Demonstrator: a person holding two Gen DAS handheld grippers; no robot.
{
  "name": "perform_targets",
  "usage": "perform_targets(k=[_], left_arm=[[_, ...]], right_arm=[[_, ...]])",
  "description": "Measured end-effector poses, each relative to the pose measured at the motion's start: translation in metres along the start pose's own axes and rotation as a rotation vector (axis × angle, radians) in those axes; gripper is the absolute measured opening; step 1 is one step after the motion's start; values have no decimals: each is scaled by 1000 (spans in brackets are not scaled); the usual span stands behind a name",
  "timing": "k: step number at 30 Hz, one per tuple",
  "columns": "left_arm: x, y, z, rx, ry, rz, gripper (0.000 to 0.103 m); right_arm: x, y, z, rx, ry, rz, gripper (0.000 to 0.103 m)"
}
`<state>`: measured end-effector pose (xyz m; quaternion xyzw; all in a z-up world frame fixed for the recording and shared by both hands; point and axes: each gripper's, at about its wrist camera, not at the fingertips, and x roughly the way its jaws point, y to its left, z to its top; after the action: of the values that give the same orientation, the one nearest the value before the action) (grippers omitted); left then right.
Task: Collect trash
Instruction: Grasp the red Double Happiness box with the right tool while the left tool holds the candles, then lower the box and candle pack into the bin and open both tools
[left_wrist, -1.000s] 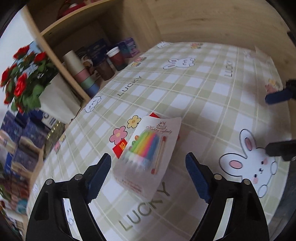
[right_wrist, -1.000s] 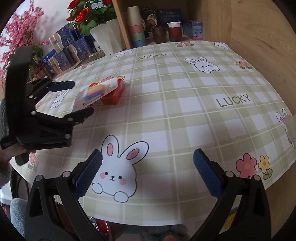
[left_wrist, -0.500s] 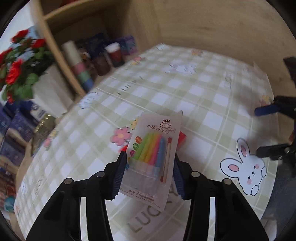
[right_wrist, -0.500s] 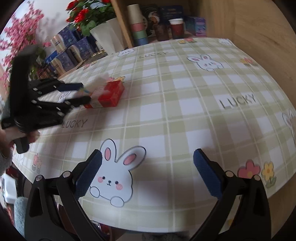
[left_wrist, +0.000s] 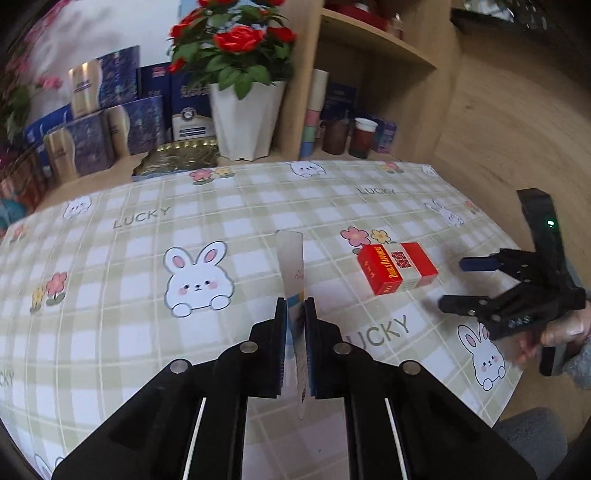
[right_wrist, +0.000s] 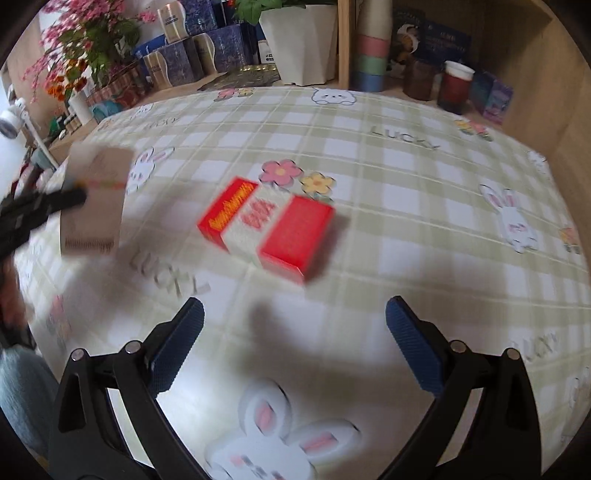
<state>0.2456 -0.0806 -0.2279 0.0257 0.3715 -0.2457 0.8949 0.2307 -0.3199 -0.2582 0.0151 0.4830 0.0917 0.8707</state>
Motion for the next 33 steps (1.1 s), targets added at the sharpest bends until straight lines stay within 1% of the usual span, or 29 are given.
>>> perform_targets(k=[3, 7, 10, 14, 17, 18, 22, 27, 31, 33], left_arm=[[-10, 11, -4, -41, -14, -1, 9], [-27, 21, -10, -67, -39, 1, 9], [-41, 28, -15, -96, -48, -5, 9], [-58, 36, -25, -133, -41, -7, 9], [-72, 43, -32, -160, -53, -4, 9], [-77, 44, -34, -168, -58, -3, 9], [-90, 48, -38, -183, -72, -7, 9], [-107, 46, -48, -189, -75, -14, 9], [-122, 41, -56, -202, -77, -16, 9], [-130, 38, -61, -206, -82, -20, 9]], right_arm=[[14, 5, 12, 77, -7, 5, 97], [36, 10, 29, 212, -8, 7, 97], [48, 14, 38, 266, 10, -29, 98], [56, 19, 46, 299, 18, -111, 98], [57, 23, 45, 273, 39, -154, 96], [56, 25, 43, 255, 39, -169, 89], [42, 27, 32, 250, 16, -92, 89], [14, 43, 17, 201, -39, -46, 89], [-14, 57, -2, 158, -85, 12, 89], [-30, 65, -16, 132, -108, 28, 89]])
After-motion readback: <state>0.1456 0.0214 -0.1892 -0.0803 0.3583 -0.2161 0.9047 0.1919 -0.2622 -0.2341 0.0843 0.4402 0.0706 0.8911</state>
